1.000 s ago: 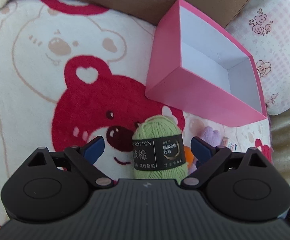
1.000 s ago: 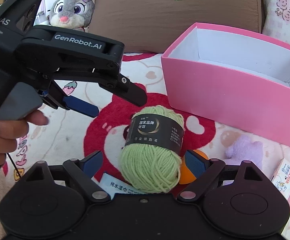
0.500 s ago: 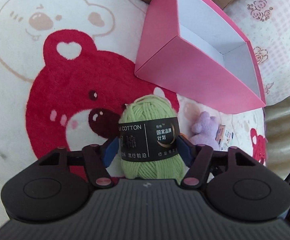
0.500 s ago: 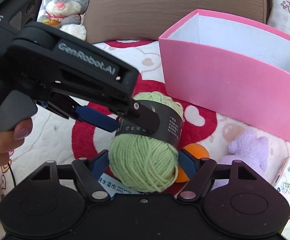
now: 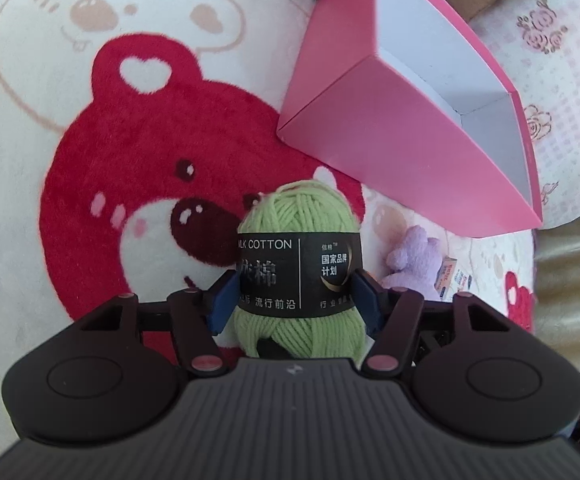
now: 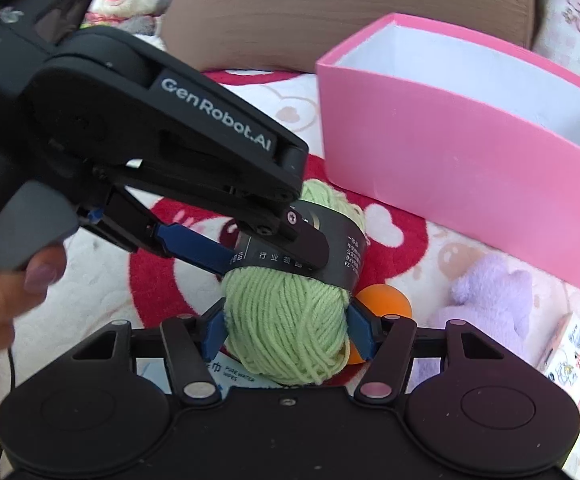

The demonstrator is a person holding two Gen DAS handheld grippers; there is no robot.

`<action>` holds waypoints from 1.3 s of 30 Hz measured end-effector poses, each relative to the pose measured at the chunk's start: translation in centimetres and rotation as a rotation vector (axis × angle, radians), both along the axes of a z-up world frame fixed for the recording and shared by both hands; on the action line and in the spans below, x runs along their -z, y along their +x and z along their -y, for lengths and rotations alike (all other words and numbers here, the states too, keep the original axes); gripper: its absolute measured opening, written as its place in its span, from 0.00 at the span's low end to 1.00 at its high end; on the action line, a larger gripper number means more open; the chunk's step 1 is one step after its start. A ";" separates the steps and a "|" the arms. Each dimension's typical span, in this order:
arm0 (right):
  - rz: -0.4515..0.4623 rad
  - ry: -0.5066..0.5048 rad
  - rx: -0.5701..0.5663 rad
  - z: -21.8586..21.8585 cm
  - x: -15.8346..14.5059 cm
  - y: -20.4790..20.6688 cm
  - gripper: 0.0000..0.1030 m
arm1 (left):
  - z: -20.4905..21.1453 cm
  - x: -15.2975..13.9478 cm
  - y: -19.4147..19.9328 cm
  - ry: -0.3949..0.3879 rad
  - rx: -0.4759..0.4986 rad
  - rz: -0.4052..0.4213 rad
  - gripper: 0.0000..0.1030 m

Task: Organize objects
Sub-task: 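Lift the yarn ball with the left gripper and carry it into the pink box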

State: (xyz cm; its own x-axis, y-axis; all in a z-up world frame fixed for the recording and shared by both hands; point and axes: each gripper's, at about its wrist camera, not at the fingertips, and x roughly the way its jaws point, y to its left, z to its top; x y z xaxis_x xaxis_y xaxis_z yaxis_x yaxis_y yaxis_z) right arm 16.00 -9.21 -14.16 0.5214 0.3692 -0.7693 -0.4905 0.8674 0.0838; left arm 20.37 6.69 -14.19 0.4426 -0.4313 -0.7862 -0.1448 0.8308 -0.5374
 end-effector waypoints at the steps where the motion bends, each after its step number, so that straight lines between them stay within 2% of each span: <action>1: -0.005 0.006 0.007 0.1 -0.1 0.1 0.64 | 0.3 -0.2 -0.1 0.015 0.005 0.013 0.57; 3: -0.016 0.023 0.018 0.3 -0.2 0.2 0.64 | 0.6 -0.5 -0.4 0.026 0.010 0.028 0.56; 13: 0.022 0.031 0.004 0.0 -1.6 -0.9 0.62 | -0.2 -1.7 -1.1 -0.031 0.017 0.033 0.53; 17: 0.047 0.060 -0.007 0.0 -2.7 -1.3 0.62 | -0.4 -3.0 -1.5 -0.025 0.031 0.060 0.53; 24: 0.033 0.077 -0.022 -0.2 -3.7 -2.0 0.62 | 0.0 -4.3 -2.9 0.009 0.040 0.077 0.53; 31: 0.047 0.097 0.007 0.2 -5.2 -3.2 0.62 | 1.0 -5.9 -3.9 0.018 0.052 0.107 0.53; 35: 0.061 0.117 0.023 1.2 -5.5 -3.3 0.62 | 2.0 -7.3 -4.3 0.028 0.104 0.130 0.53; 39: 0.041 0.168 0.061 1.5 -7.6 -3.2 0.62 | 4.9 -9.1 -4.7 0.123 0.213 0.175 0.53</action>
State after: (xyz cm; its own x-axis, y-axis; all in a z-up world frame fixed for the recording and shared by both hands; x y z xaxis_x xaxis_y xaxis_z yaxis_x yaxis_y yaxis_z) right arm 12.77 -10.68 -6.60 0.5765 0.4573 -0.6771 -0.4431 0.8713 0.2110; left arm 15.63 1.84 -5.08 0.4853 -0.4356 -0.7581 0.1257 0.8928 -0.4325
